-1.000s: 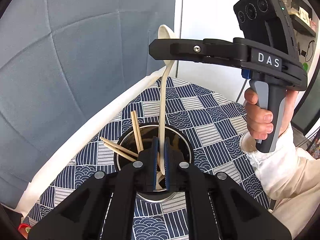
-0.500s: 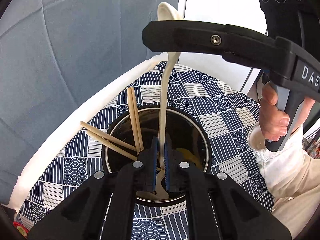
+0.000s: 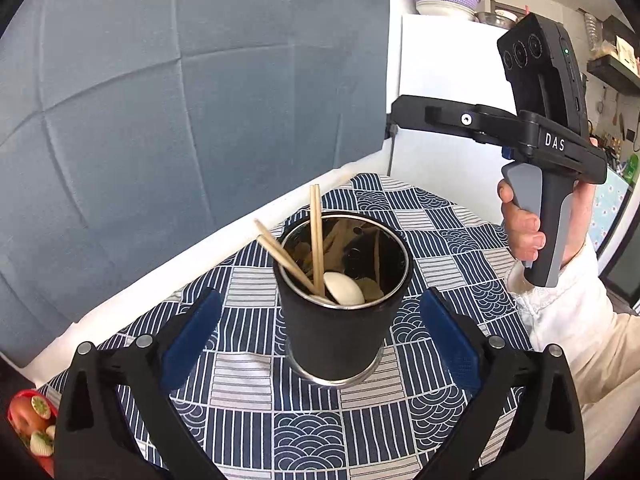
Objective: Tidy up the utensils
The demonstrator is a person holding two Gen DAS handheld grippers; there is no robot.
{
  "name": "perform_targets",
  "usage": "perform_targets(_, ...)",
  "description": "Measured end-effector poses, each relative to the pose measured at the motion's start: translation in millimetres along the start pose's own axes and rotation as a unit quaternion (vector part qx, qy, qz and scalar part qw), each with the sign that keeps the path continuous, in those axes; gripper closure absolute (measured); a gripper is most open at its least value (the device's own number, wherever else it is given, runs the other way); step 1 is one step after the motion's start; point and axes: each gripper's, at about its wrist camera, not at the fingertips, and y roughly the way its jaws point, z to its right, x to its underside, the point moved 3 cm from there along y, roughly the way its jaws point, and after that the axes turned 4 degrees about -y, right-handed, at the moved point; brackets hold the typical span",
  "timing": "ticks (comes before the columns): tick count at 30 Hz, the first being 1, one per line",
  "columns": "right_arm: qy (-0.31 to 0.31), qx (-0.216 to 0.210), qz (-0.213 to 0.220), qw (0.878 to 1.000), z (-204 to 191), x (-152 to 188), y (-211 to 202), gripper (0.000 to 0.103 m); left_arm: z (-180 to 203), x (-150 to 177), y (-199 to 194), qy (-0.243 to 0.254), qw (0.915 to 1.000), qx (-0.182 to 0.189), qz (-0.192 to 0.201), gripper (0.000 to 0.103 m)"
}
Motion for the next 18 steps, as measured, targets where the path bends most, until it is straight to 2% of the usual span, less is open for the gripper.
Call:
perform_targets(4,-0.001,0.019,-0.008,1.000,-0.4,7.2,-5.6,0.010,-5.8,18.0,-17.4,-0.031,0.9972,-0.064,0.022,0.006)
perform_targets(9,-0.020,0.046,-0.019,0.999,-7.4,25.2,-15.6,0.008,2.3,43.3,-34.4,-0.049,0.9822,-0.173,0.053,0.006)
perform_targets(18,-0.055,0.075,-0.044,0.995,-27.0,74.3,-35.4,0.008,22.0,93.9,-54.4,-0.084,0.9659,-0.235,0.067,0.006)
